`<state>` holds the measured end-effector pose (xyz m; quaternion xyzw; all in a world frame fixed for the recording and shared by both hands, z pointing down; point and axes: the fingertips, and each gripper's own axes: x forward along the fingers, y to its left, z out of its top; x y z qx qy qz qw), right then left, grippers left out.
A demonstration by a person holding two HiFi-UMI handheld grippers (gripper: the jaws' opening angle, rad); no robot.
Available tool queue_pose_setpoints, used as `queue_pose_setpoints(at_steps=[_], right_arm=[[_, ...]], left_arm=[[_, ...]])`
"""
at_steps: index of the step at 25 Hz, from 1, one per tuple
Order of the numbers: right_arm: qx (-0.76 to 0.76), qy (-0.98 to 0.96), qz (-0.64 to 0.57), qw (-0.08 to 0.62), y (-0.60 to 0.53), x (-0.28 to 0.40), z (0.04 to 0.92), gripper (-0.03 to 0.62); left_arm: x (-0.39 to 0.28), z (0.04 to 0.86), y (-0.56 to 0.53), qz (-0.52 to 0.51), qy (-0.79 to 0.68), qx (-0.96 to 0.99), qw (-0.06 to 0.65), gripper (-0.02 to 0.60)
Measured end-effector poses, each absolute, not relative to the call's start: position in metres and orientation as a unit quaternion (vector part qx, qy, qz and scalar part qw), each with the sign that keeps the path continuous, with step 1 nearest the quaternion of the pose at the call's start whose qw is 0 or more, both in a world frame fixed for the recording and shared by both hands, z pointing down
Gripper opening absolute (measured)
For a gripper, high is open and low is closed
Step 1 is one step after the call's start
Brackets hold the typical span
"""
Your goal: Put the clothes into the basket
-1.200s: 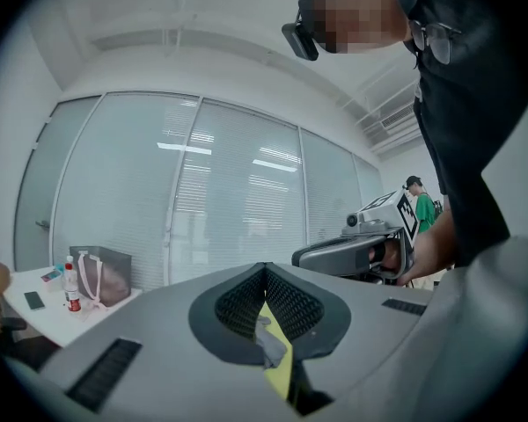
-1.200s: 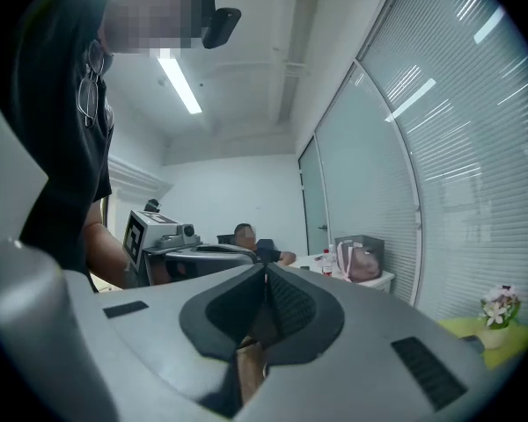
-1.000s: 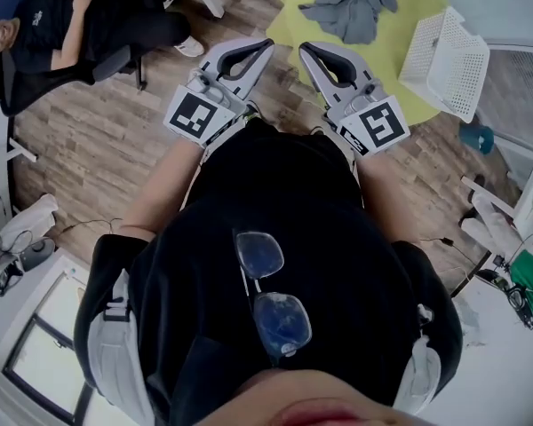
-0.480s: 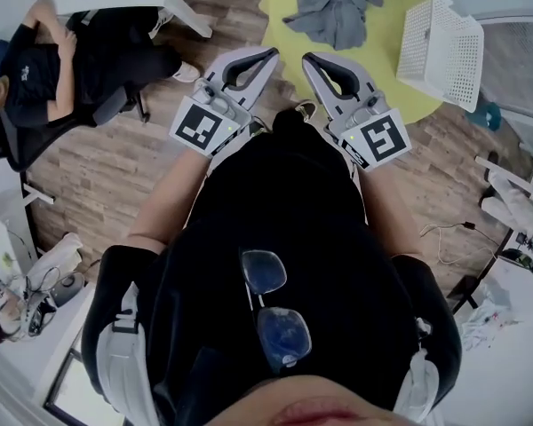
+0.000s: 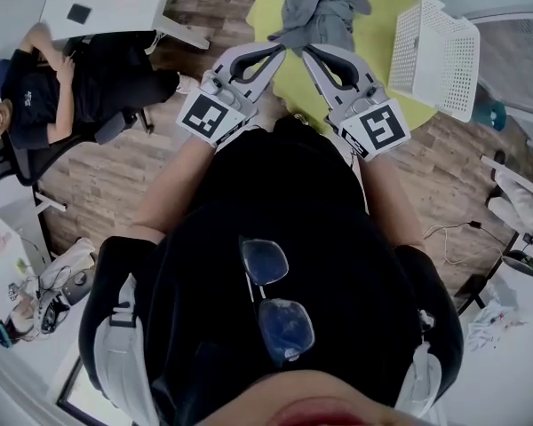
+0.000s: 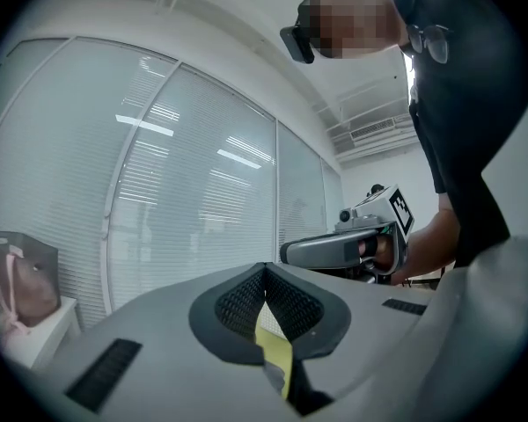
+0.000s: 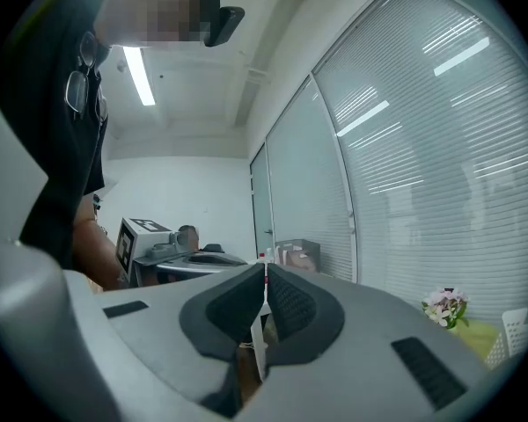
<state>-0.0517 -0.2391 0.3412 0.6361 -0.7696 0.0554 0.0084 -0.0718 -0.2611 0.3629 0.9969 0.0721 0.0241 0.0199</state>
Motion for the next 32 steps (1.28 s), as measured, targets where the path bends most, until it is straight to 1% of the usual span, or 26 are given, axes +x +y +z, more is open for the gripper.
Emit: queue_pose_setpoints(at_steps=[8,18,27,32], right_arm=[[0.656,-0.751,0.067,0.001,-0.233,0.005,0.352,0.028],[0.712,-0.695,0.102,-0.001,-0.25,0.053,0.387,0.028],[0.779,-0.608,0.151,0.008,-0.283,0.112,0.427,0.028],[0.807,-0.564,0.172,0.008,-0.293,0.132,0.447,0.028]], left_arm=[[-0.016,0.374,-0.265,0.036,0.087,0.995,0.011,0.009],[0.034,0.413,-0.283,0.064,0.14,0.988,0.006,0.009],[0.095,0.456,-0.321,0.09,0.236,0.968,0.008,0.009],[0.115,0.479,-0.332,0.107,0.276,0.955,0.017,0.009]])
